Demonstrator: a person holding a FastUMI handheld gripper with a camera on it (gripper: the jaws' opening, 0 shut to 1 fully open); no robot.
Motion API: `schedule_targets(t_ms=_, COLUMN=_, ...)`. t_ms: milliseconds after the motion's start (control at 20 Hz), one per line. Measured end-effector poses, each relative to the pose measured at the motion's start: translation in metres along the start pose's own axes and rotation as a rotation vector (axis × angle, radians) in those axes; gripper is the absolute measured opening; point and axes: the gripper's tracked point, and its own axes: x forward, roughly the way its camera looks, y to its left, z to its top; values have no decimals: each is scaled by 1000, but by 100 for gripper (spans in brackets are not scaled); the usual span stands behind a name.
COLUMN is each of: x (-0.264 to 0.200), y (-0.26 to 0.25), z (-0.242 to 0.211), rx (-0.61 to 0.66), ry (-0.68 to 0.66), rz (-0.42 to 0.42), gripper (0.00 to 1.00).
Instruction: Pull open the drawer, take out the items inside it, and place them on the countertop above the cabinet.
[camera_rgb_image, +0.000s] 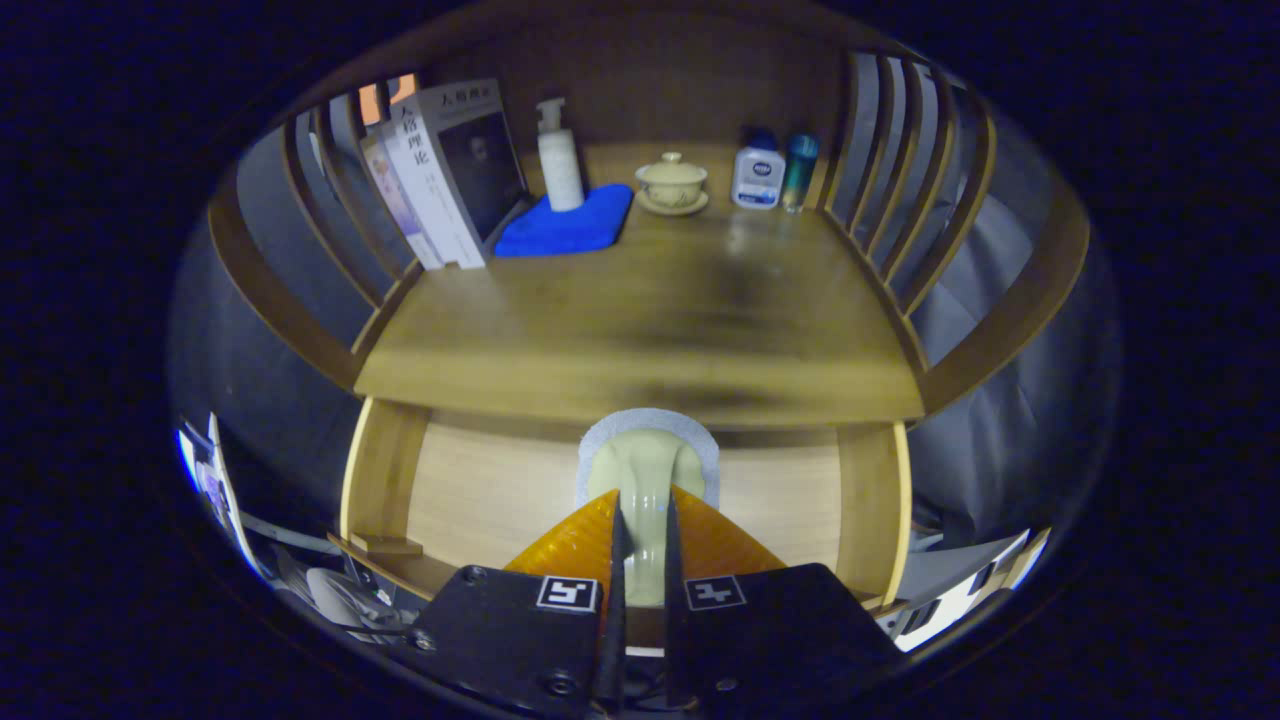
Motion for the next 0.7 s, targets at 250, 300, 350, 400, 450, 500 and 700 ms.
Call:
schedule_targets(t_ms=250, x=6, y=-3, z=49, rx=37, ry=-28, rz=-18, gripper=18)
schedule_targets(t_ms=300, x=12, y=-2, z=57, rx=48, ry=-22, rz=-20, gripper=18)
schedule_targets(t_ms=350, x=16, y=-1, z=67, rx=56, ry=-25, rz=-20, gripper=18)
schedule_targets(t_ms=400, x=22, y=-1, z=76, rx=61, ry=-25, rz=-26, gripper=18)
schedule_targets(t_ms=450, x=28, y=0, z=85, rx=68, ry=-28, rz=-29, gripper=18)
schedule_targets(t_ms=500, x=34, y=3, z=94, rx=74, ry=-30, rz=-22, gripper=18)
schedule_targets(t_ms=700, x=59, y=8, z=115, rx=91, ry=-24, rz=-22, gripper=18)
